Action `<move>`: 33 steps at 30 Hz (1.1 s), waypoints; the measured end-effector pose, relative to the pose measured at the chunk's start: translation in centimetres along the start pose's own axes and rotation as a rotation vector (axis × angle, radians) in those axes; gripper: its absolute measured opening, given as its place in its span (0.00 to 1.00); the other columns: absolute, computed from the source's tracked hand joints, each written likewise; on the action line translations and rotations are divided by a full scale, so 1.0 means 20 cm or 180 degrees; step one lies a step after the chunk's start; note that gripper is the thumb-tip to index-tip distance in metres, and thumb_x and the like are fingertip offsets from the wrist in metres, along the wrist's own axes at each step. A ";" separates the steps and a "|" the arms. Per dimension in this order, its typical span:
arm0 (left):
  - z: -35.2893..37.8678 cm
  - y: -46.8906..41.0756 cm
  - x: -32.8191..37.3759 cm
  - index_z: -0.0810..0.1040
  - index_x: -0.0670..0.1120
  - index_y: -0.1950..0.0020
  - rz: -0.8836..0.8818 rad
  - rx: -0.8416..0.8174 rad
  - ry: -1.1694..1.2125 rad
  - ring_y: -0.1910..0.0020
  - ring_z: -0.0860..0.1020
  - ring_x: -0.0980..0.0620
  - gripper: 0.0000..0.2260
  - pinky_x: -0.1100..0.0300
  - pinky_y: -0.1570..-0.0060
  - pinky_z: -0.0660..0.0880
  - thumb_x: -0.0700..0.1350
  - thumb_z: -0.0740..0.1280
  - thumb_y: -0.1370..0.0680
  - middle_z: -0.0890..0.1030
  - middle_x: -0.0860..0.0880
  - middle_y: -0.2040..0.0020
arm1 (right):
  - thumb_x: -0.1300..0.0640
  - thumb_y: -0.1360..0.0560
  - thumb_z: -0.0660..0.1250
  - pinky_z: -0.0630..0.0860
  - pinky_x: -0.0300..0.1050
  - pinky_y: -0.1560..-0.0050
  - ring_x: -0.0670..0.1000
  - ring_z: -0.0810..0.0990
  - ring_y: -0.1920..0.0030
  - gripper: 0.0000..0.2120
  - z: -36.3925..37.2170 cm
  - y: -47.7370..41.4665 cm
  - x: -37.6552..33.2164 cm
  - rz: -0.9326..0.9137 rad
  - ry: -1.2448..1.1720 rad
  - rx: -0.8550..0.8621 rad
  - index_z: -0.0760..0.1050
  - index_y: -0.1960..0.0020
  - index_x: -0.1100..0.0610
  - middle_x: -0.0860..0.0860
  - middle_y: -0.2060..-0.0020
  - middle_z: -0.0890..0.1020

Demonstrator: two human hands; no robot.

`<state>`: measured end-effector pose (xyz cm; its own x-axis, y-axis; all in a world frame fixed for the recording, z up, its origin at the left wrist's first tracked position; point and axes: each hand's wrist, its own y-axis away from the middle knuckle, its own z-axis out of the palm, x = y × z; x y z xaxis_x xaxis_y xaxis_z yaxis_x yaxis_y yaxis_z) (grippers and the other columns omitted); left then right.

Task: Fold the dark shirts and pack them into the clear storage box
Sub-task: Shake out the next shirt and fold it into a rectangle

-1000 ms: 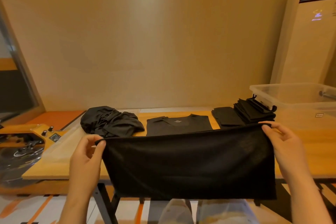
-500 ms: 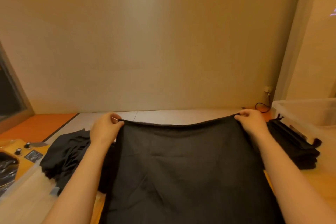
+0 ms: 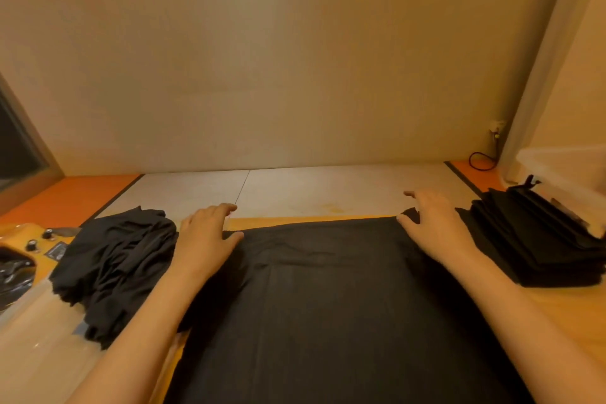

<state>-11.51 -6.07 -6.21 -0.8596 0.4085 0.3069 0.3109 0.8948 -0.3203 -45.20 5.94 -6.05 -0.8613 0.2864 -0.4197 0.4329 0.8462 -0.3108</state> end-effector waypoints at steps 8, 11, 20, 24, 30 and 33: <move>-0.06 0.95 0.09 0.51 0.68 0.27 0.0950 -0.1114 0.0473 0.29 0.45 0.75 0.36 0.72 0.28 0.46 0.79 0.44 0.33 0.49 0.74 0.29 | 0.37 0.23 0.54 0.50 0.34 0.28 0.35 0.50 0.27 0.28 -0.19 0.91 -0.05 -0.0787 0.0155 -0.1420 0.52 0.25 0.37 0.33 0.27 0.54; -0.03 1.16 -0.01 0.49 0.64 0.24 0.1087 -0.1224 0.0028 0.27 0.46 0.71 0.38 0.74 0.31 0.44 0.79 0.44 0.31 0.46 0.72 0.26 | 0.26 0.36 0.35 0.39 0.34 0.28 0.34 0.37 0.27 0.41 -0.17 1.13 0.04 -0.0932 0.0451 -0.1727 0.40 0.25 0.37 0.32 0.28 0.39; -0.05 1.49 -0.19 0.77 0.47 0.34 0.1804 0.0542 -0.0045 0.36 0.76 0.54 0.17 0.59 0.37 0.70 0.48 0.55 0.18 0.77 0.50 0.34 | 0.45 0.25 0.62 0.61 0.30 0.37 0.43 0.71 0.37 0.22 -0.17 1.49 0.21 -0.1397 0.0238 -0.0515 0.72 0.32 0.51 0.47 0.36 0.77; -0.08 1.50 -0.25 0.81 0.44 0.40 0.1804 0.0826 -0.0155 0.45 0.81 0.51 0.18 0.58 0.43 0.73 0.48 0.54 0.17 0.82 0.49 0.42 | 0.48 0.23 0.56 0.56 0.29 0.34 0.44 0.72 0.38 0.21 -0.21 1.52 0.29 -0.1613 0.0538 -0.0224 0.77 0.37 0.56 0.49 0.39 0.79; -0.21 1.39 -0.24 0.76 0.56 0.41 0.1295 0.0704 0.0230 0.49 0.79 0.54 0.11 0.66 0.49 0.73 0.48 0.58 0.19 0.78 0.61 0.49 | 0.69 0.31 0.72 0.76 0.46 0.51 0.55 0.83 0.50 0.24 -0.31 1.39 0.31 -0.1214 0.0157 0.0340 0.76 0.39 0.51 0.52 0.50 0.84; -0.40 1.25 -0.13 0.70 0.64 0.44 0.1104 0.1116 0.0706 0.50 0.75 0.63 0.13 0.73 0.54 0.71 0.44 0.62 0.20 0.73 0.71 0.49 | 0.66 0.26 0.69 0.80 0.46 0.56 0.53 0.83 0.54 0.16 -0.50 1.28 0.15 -0.0996 -0.0393 0.0735 0.80 0.41 0.53 0.51 0.52 0.84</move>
<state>1.82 16.74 -7.87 -0.6125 0.7315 0.2995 0.3748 0.6024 -0.7048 -39.32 33.01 -6.70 -0.9286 -0.0368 -0.3693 0.2155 0.7568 -0.6172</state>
